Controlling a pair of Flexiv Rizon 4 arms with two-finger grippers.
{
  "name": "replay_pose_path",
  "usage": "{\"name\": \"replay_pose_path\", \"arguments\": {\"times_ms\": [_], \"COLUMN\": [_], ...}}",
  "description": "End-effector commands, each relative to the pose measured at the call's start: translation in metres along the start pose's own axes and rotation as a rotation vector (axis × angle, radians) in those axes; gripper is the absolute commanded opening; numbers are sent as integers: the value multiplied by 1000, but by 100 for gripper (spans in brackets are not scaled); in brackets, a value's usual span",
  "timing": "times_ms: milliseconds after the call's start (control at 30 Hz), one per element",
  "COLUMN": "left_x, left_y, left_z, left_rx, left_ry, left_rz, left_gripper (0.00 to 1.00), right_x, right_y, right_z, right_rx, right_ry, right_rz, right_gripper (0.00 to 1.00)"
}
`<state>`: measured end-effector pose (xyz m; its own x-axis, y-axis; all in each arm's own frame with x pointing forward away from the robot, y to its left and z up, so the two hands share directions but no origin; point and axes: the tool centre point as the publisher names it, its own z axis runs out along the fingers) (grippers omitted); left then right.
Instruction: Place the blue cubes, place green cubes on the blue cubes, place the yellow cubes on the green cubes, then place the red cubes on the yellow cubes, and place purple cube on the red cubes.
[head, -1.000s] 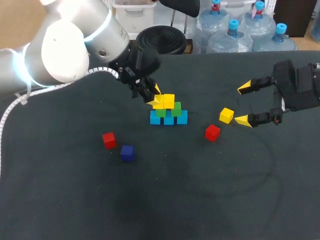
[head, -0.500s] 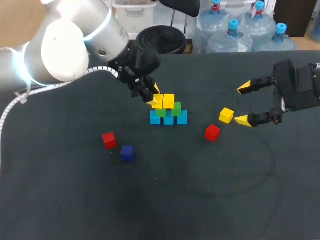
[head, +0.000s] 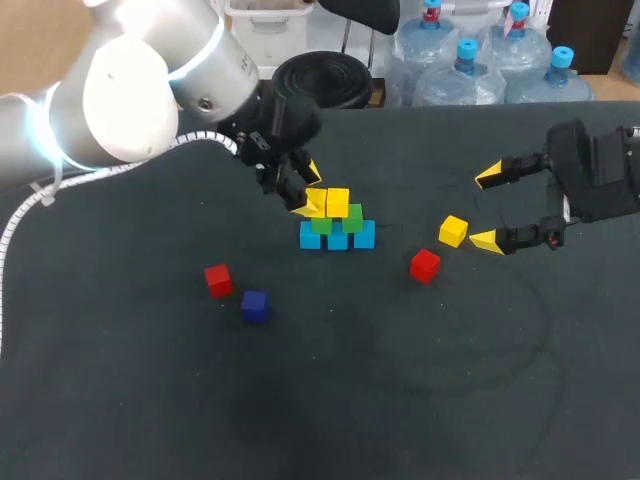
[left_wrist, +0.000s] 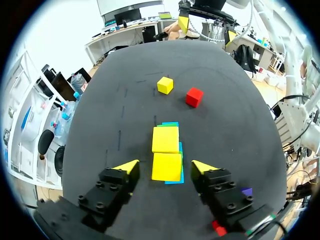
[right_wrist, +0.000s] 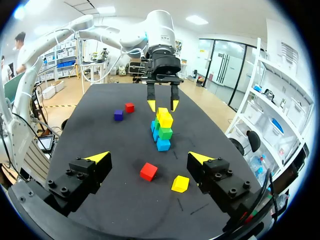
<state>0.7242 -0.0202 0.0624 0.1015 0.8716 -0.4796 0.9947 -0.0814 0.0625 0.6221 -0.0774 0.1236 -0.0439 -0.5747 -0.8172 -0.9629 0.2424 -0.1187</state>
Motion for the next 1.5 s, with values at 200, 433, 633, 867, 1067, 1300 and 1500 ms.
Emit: {"name": "replay_pose_path", "arguments": {"times_ms": [200, 433, 633, 867, 1067, 1300, 1500], "left_x": [-7, 5, 17, 23, 26, 27, 24], "left_y": [-4, -5, -8, -9, -10, -12, -13], "left_z": [-30, -49, -44, -33, -24, -14, -9], "left_rx": [-32, -75, -71, -51, -34, -12, -1], "left_ry": [-20, -29, -33, -34, -30, -32, -36], "left_rz": [28, 22, 3, -5, -9, -28, -31], "left_gripper": [65, 0, 0, 0, 0, 0, 0], "right_x": [0, 0, 0, 0, 0, 0, 0], "right_y": [0, 0, 0, 0, 0, 0, 0], "right_z": [0, 0, 0, 0, 0, 0, 0], "right_rx": [1, 1, 1, 1, 1, 1, 1], "right_ry": [2, 2, 2, 2, 2, 2, 2], "right_rz": [0, 0, 0, 0, 0, 0, 0], "right_gripper": [100, 100, 100, 100, 100, 100, 100]}}
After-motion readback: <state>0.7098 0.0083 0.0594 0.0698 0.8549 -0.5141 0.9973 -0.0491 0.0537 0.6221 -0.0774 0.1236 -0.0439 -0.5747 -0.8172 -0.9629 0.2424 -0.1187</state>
